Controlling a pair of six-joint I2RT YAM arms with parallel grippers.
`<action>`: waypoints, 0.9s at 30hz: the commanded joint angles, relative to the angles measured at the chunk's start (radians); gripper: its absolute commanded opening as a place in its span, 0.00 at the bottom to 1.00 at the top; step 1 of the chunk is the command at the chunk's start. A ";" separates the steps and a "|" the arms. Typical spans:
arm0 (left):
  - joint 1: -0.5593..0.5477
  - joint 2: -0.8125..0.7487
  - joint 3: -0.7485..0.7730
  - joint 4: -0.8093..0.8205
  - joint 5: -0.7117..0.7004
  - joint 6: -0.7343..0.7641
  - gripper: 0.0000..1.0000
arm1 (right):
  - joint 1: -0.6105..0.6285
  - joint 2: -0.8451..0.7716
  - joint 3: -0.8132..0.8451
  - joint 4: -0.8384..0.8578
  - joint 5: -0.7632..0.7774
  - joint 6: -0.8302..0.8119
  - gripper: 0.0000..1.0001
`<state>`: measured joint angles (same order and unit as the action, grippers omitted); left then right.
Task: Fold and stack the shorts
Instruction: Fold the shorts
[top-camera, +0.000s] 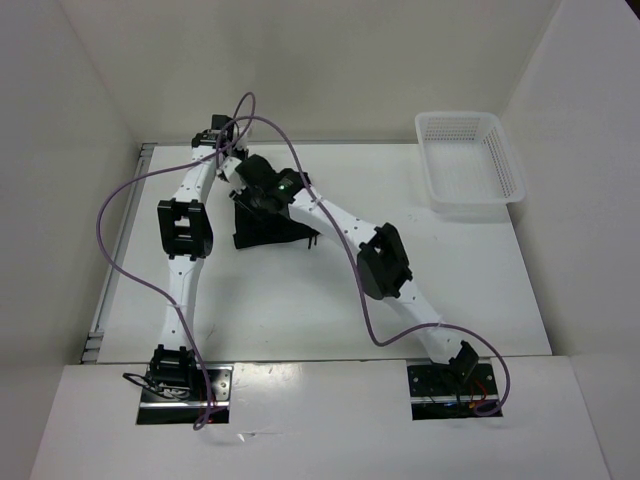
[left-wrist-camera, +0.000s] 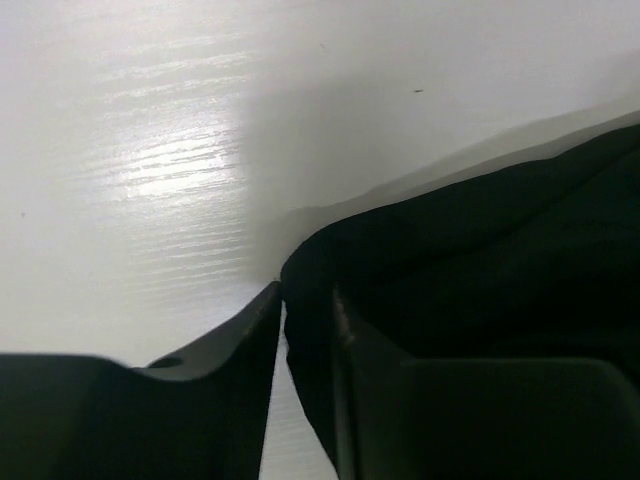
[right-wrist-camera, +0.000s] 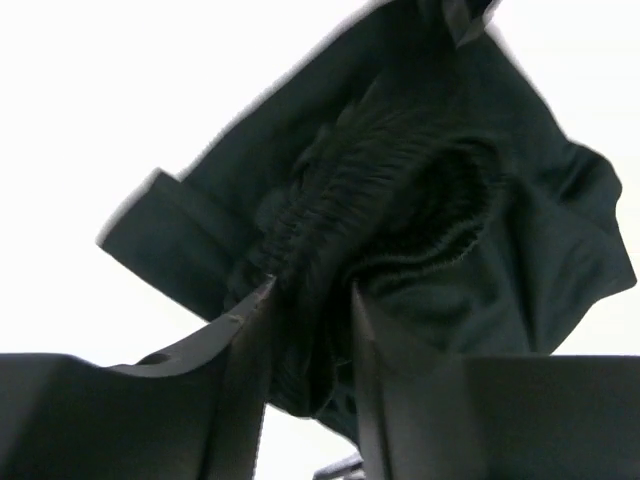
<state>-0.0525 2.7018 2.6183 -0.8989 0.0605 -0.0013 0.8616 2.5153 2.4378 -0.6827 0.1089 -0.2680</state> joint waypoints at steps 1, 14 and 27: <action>0.000 0.029 0.022 -0.041 0.019 0.001 0.36 | 0.008 -0.015 0.154 0.034 -0.078 0.081 0.44; 0.141 -0.230 0.030 -0.054 0.110 0.001 0.66 | -0.053 -0.205 0.033 -0.012 -0.086 0.119 0.58; -0.016 -0.524 -0.639 -0.034 0.260 0.001 0.67 | -0.176 -0.521 -0.773 0.242 -0.107 0.021 0.54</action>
<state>-0.0055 2.1136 2.0987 -0.9165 0.2970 -0.0036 0.6582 2.0548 1.7199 -0.5701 0.0303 -0.2054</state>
